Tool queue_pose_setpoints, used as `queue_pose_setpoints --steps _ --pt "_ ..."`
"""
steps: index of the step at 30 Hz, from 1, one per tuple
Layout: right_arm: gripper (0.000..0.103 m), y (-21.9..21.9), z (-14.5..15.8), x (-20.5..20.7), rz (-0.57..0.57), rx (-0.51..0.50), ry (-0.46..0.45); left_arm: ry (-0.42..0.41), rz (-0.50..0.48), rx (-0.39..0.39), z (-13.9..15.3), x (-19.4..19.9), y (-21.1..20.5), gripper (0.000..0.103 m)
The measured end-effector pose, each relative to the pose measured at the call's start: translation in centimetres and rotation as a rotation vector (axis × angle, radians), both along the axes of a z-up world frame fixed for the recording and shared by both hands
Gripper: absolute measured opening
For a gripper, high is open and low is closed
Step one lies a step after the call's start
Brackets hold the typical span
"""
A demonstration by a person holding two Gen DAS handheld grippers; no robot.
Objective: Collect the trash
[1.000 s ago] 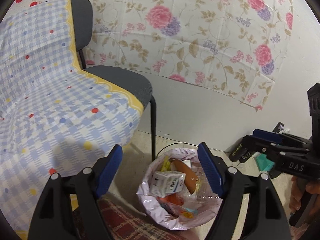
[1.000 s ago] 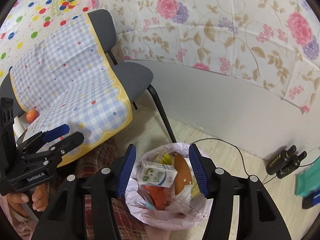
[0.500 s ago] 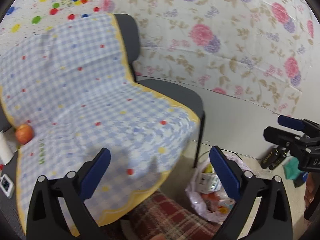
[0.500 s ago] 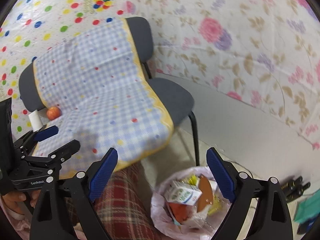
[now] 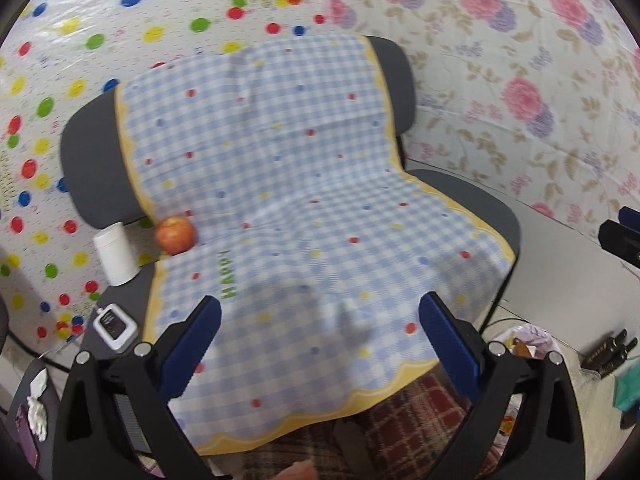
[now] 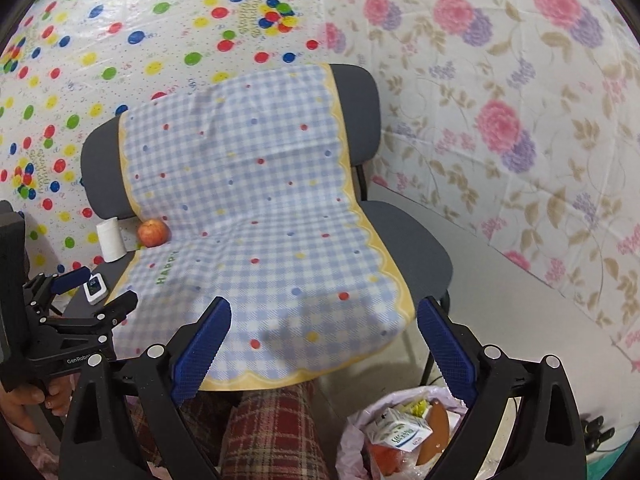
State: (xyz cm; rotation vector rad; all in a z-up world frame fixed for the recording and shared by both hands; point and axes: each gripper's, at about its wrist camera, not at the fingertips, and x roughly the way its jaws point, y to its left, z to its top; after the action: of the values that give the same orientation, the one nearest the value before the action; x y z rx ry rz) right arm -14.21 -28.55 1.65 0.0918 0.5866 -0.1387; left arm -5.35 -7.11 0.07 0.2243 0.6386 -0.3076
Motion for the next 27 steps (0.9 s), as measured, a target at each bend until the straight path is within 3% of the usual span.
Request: queue_pose_setpoints --steps 11,20,27 --pt "0.093 3.4 -1.1 3.7 0.090 -0.002 0.024 0.009 0.163 0.002 0.5 1.5 5.4 0.096" --pt "0.093 6.4 -0.8 5.8 0.174 -0.016 0.021 0.017 0.213 -0.010 0.5 2.2 7.3 0.096" --pt "0.093 6.7 -0.9 6.3 0.177 -0.010 0.025 0.022 0.219 -0.010 0.4 2.4 7.5 0.096"
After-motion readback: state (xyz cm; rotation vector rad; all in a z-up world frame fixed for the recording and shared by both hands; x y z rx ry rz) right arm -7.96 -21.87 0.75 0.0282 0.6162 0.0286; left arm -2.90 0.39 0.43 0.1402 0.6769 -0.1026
